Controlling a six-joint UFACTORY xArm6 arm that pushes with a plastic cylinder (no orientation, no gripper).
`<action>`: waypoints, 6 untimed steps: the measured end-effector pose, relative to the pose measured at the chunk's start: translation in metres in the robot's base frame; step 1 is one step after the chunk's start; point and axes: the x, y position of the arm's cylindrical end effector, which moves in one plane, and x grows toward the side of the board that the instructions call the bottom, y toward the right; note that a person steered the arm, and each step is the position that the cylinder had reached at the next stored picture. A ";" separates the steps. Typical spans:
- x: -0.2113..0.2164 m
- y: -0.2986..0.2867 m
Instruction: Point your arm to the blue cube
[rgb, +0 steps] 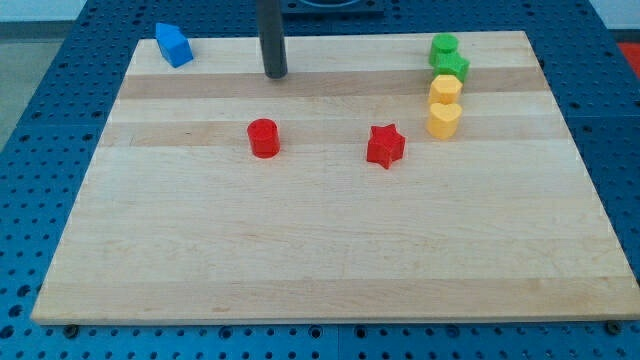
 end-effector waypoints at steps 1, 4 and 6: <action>-0.020 0.001; -0.045 -0.090; -0.045 -0.148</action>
